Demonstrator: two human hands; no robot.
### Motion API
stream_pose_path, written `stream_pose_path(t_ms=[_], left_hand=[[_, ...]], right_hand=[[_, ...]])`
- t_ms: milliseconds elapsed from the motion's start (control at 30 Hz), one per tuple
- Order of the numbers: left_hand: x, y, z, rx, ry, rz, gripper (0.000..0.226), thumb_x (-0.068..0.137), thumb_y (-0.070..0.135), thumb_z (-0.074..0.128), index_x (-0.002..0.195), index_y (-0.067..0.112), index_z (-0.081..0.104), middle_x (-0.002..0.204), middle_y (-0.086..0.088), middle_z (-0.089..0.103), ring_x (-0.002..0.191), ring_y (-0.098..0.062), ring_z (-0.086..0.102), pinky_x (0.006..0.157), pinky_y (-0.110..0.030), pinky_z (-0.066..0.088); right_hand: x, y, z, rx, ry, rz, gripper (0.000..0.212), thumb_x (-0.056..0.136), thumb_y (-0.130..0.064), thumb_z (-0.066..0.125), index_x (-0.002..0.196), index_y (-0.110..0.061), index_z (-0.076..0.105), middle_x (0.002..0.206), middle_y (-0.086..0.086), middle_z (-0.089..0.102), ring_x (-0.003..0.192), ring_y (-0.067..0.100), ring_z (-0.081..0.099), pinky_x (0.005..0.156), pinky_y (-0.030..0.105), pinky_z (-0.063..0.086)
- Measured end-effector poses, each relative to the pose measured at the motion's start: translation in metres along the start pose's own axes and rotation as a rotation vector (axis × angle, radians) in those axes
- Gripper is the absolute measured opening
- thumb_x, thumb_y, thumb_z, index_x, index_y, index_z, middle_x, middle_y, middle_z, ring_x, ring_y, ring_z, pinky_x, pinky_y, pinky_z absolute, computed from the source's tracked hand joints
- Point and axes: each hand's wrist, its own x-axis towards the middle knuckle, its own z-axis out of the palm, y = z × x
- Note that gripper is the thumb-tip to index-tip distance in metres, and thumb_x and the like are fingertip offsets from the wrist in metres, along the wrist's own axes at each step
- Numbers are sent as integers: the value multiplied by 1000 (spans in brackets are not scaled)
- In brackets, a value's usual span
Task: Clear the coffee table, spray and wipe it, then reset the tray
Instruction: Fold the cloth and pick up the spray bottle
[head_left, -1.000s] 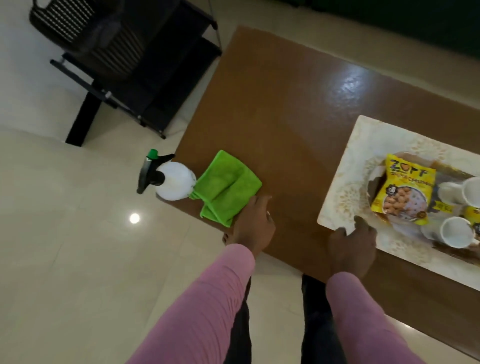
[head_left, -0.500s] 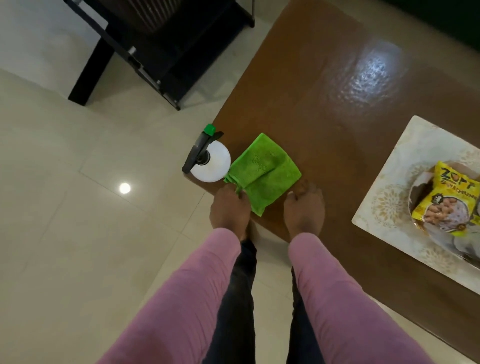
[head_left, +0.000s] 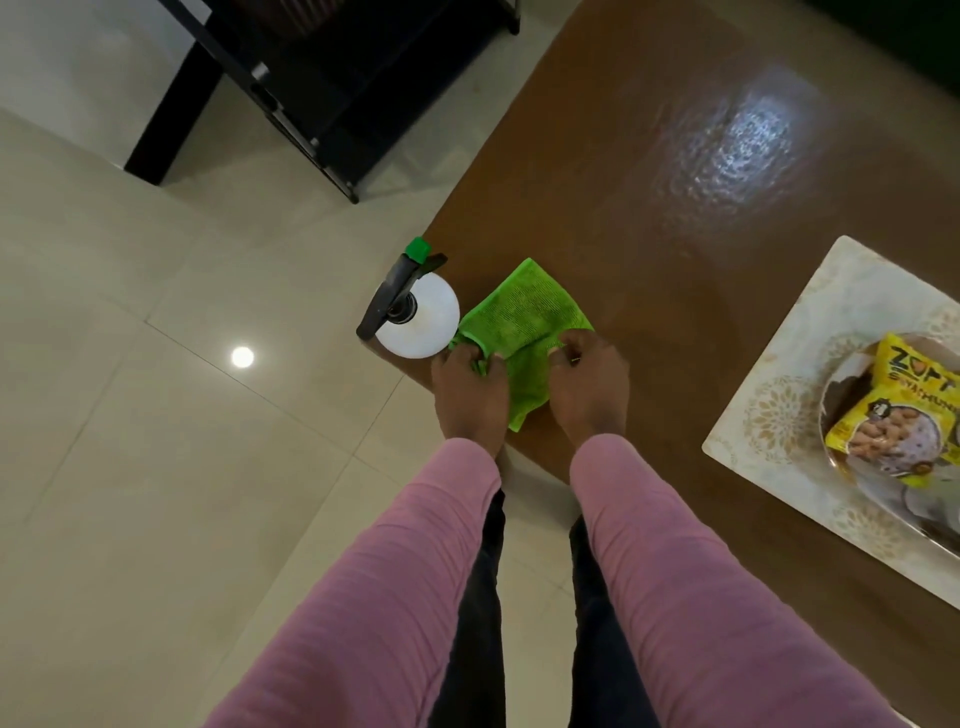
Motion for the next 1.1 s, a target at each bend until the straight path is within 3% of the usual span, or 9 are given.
stream_pose_path(t_ms=[200, 300, 433, 600, 733, 800, 900, 1000, 1100], left_hand=[[-4, 5, 6, -243, 139, -218, 21, 83, 30, 69, 96, 16, 59, 101, -2, 64, 91, -23, 59, 79, -32, 48], [-4, 10, 5, -213, 201, -170, 13, 85, 25, 69, 91, 19, 59, 93, 1, 64, 91, -22, 61, 76, -29, 46], [-13, 6, 7, 74, 156, 195, 12, 80, 11, 68, 87, 20, 65, 95, 3, 66, 95, -19, 57, 80, -31, 46], [-42, 2, 17, 350, -52, 662, 6, 84, 11, 58, 84, 17, 57, 87, -1, 62, 85, -21, 56, 75, -34, 49], [-67, 4, 24, 415, -89, 935, 23, 83, 21, 46, 81, 12, 67, 82, -4, 68, 79, -21, 63, 71, -29, 49], [-74, -2, 28, 444, -120, 938, 26, 84, 21, 45, 84, 11, 69, 87, -5, 68, 84, -24, 65, 73, -30, 53], [-77, -9, 32, 475, -148, 908, 29, 86, 23, 44, 88, 14, 72, 90, -1, 68, 88, -21, 64, 78, -28, 49], [-83, -10, 34, 463, -190, 892, 29, 87, 24, 45, 91, 15, 72, 94, 0, 67, 89, -18, 62, 77, -22, 43], [-81, -19, 33, 389, -177, 770, 26, 91, 23, 46, 99, 15, 70, 103, 0, 65, 90, -18, 61, 70, -26, 50]], right_hand=[[8, -12, -4, 44, -31, -12, 30, 90, -17, 56, 119, -12, 65, 113, 7, 69, 104, 23, 64, 85, 25, 45], [11, -13, -4, 47, -43, -21, 29, 90, -18, 56, 116, -12, 66, 109, 6, 70, 99, 22, 65, 78, 21, 41], [11, -20, -9, 88, -93, 4, 30, 92, -32, 56, 113, -14, 68, 103, 2, 70, 88, 17, 62, 75, 22, 42], [18, -20, -30, 137, -208, 193, 58, 83, -67, 51, 100, -14, 69, 94, 6, 68, 87, 26, 62, 82, 38, 49], [21, -2, -47, 64, -224, 193, 56, 76, -61, 64, 102, -11, 69, 94, 7, 68, 86, 28, 64, 81, 38, 52], [20, 10, -55, 69, -231, 140, 39, 85, -48, 63, 84, -10, 69, 78, 7, 66, 73, 23, 62, 68, 31, 47], [15, 24, -63, 119, -243, 100, 44, 91, -40, 59, 69, -1, 60, 63, 10, 59, 59, 20, 53, 57, 30, 39], [10, 35, -66, 145, -228, 114, 41, 93, -34, 57, 69, -1, 58, 60, 5, 52, 56, 17, 47, 54, 28, 36], [9, 50, -70, 152, -133, 144, 31, 97, -30, 51, 75, -8, 55, 65, -1, 51, 59, 13, 48, 51, 24, 35]])
